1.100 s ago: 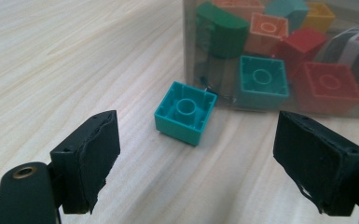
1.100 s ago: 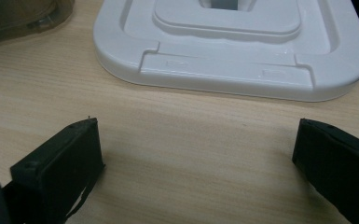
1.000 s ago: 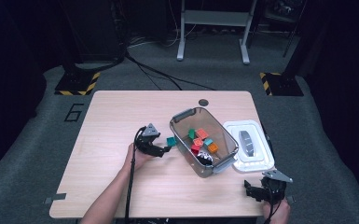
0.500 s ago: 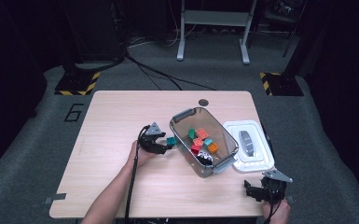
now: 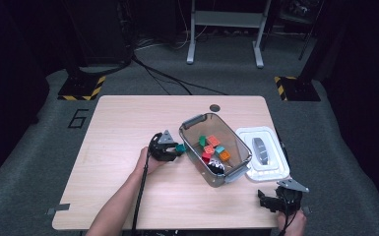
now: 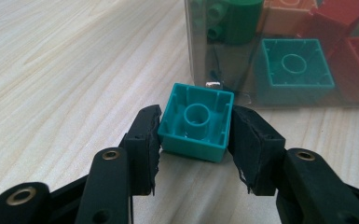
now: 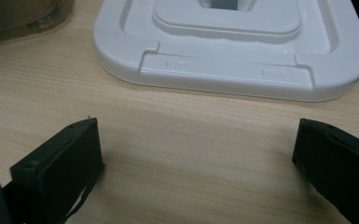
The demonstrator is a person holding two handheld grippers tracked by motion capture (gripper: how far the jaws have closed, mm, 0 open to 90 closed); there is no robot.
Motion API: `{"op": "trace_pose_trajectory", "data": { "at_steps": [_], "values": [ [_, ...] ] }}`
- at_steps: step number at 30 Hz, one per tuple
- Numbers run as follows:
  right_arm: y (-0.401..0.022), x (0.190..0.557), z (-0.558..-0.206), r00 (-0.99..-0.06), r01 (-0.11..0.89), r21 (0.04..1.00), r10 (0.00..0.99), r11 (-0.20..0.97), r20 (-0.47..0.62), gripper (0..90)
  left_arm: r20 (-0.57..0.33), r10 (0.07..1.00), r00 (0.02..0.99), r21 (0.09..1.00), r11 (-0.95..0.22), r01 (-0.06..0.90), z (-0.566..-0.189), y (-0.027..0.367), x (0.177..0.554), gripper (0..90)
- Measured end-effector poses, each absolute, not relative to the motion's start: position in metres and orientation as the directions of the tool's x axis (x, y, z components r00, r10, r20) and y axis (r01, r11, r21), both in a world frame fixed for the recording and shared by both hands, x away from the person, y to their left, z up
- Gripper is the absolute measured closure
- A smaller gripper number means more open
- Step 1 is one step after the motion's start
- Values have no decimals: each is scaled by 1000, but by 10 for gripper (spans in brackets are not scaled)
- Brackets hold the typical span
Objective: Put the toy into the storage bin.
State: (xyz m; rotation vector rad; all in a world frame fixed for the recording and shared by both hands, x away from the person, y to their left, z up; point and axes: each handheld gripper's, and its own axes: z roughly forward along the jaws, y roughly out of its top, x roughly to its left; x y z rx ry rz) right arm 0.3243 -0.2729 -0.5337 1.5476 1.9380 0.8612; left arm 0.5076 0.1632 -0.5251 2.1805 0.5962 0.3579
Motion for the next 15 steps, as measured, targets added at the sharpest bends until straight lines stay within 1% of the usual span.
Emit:
{"op": "trace_pose_trajectory", "data": {
  "at_steps": [3, 6, 15],
  "values": [
    [-273, 324, -534, -220, 651, 744, 975, 149, -3, 7, 36, 539, 842, 789, -532, 307, -525, 168, 508, 586],
    [-273, 324, -534, -220, 651, 744, 975, 149, -3, 6, 13, 552, 834, 791, -516, 329, -525, 172, 507, 589],
    [-273, 324, -534, -218, 653, 743, 976, 146, -1, 7, 19, 554, 833, 796, -512, 323, -517, 176, 500, 591]
  ]
}}
